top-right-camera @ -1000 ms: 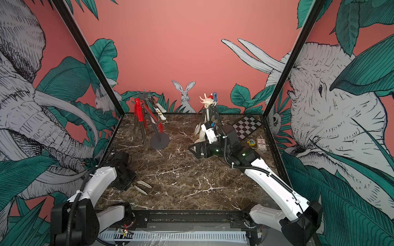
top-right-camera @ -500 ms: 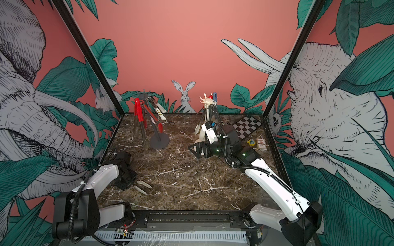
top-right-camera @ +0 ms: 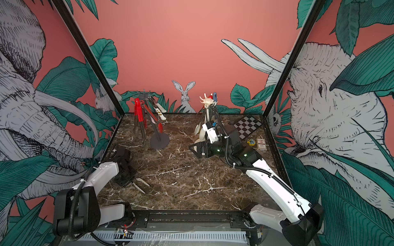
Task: Hang food tongs on kitchen utensil racks
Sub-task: Pick up the food tongs from the center of the board.
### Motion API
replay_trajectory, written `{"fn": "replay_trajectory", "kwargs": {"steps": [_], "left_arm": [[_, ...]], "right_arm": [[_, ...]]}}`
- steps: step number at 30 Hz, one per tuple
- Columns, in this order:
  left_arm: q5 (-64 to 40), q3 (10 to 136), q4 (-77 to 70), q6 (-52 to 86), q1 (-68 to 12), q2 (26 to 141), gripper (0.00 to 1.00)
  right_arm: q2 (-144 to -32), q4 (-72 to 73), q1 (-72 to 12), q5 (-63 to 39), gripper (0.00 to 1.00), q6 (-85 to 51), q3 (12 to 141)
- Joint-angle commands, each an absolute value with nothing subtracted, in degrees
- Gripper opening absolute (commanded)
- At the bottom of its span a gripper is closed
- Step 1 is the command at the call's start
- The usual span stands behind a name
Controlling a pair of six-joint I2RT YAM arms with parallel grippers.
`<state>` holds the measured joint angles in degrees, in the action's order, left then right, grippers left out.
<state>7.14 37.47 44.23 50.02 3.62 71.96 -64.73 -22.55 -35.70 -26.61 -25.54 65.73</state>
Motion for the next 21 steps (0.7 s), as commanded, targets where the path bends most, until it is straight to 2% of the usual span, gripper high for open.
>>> {"fn": "replay_trajectory", "kwargs": {"steps": [1,16,21], "left_arm": [[10.04,40.53,47.14,46.39,3.56,71.28,0.00],[17.35,50.96,50.17,29.20,3.70,63.66,0.00],[12.23,55.45,49.16,18.10,5.73,62.43,0.00]], "right_arm": [[-63.29,-21.40,-35.42,-26.67,0.99,-26.11,65.31],[-63.08,-21.04,-35.43,-25.99,0.99,-25.86,65.63],[-63.36,-21.09,-35.47,-26.28,0.99,-25.59,66.11]]}}
